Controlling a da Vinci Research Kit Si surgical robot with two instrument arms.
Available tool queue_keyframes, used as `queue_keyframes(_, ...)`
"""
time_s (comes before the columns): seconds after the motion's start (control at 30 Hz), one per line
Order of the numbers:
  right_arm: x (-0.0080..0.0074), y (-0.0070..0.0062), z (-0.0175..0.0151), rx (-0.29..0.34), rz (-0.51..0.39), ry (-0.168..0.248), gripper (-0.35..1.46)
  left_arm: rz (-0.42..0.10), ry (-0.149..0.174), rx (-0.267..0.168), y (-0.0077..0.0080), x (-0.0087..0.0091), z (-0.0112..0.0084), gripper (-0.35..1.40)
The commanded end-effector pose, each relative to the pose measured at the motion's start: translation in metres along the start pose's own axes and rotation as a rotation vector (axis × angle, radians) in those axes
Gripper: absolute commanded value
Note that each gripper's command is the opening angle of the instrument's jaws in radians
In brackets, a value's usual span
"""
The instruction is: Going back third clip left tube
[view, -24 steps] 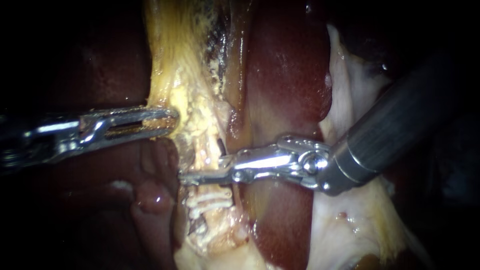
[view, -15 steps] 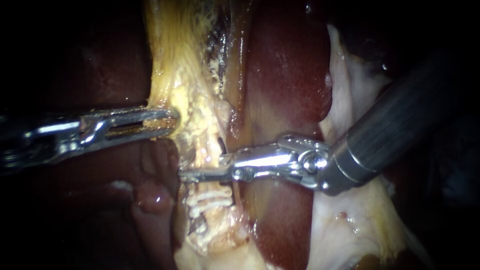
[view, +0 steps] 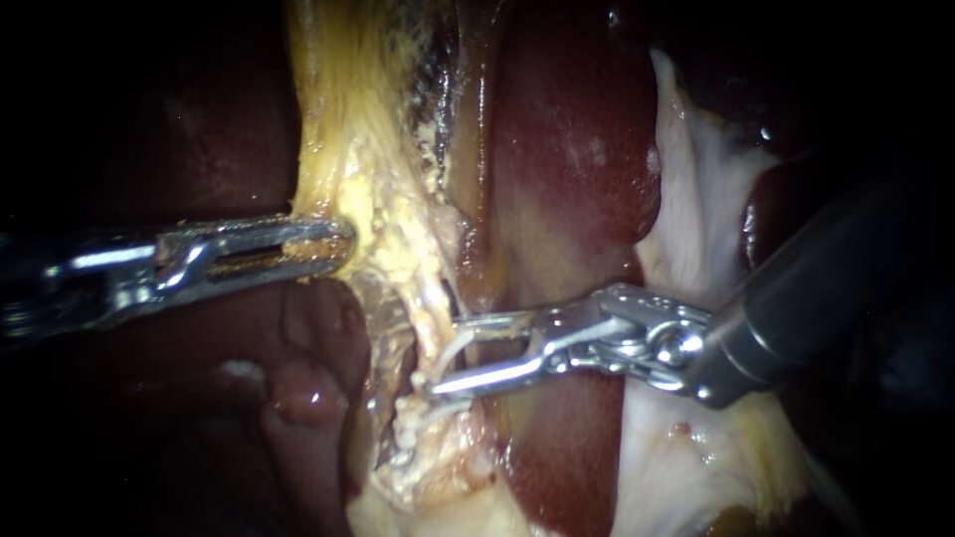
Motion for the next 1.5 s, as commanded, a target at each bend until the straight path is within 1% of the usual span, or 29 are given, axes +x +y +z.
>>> queue_keyframes(0.03, 0.0003, -0.0001, -0.0005, -0.007, -0.012, 0.002, 0.6, 0.0, 0.0, 0.0, 0.0, 0.0, 0.0, -0.35)
queue_keyframes(0.23, 0.0016, -0.0007, -0.0026, -0.004, -0.047, 0.001, 0.6, 0.001, 0.0, 0.0, 0.0001, 0.0001, -0.0001, -0.35)
queue_keyframes(0.43, 0.0026, -0.0014, -0.0039, 0.003, -0.081, -0.001, 0.6, 0.001, 0.0, 0.0, 0.0001, 0.0001, -0.0002, -0.35)
queue_keyframes(0.6, 0.003, -0.0017, -0.0046, 0.011, -0.125, -0.004, 0.6, 0.001, 0.0, 0.001, 0.0001, 0.0001, -0.0002, -0.35)
queue_keyframes(0.7, 0.0036, -0.0021, -0.0054, 0.016, -0.169, -0.006, 0.6, 0.001, 0.0, 0.0, 0.0001, 0.0002, -0.0002, -0.35)
queue_keyframes(0.83, 0.0049, -0.0029, -0.0066, 0.016, -0.196, -0.005, 0.6, 0.002, 0.0, 0.0, 0.0001, 0.0002, -0.0002, -0.35)
queue_keyframes(1.0, 0.0066, -0.0041, -0.0082, -0.004, -0.253, -0.004, 0.6, 0.003, -0.001, -0.001, 0.0002, 0.0004, 0.0001, -0.35)
queue_keyframes(1.17, 0.0083, -0.0049, -0.0096, -0.02, -0.308, -0.005, 0.6, 0.004, -0.004, -0.003, 0.0003, 0.0007, 0.0008, -0.35)
queue_keyframes(1.23, 0.0088, -0.005, -0.0098, -0.021, -0.323, -0.006, 0.6, 0.004, -0.006, -0.008, 0.0003, 0.0007, 0.0014, -0.35)
queue_keyframes(1.3, 0.009, -0.0051, -0.0098, -0.021, -0.339, -0.007, 0.6, 0.005, -0.009, -0.005, 0.0004, 0.0008, 0.0019, -0.35)
queue_keyframes(1.5, 0.009, -0.0052, -0.0098, -0.021, -0.351, -0.007, 0.6, 0.014, 0.004, -0.008, 0.0011, 0.001, 0.004, -0.35)
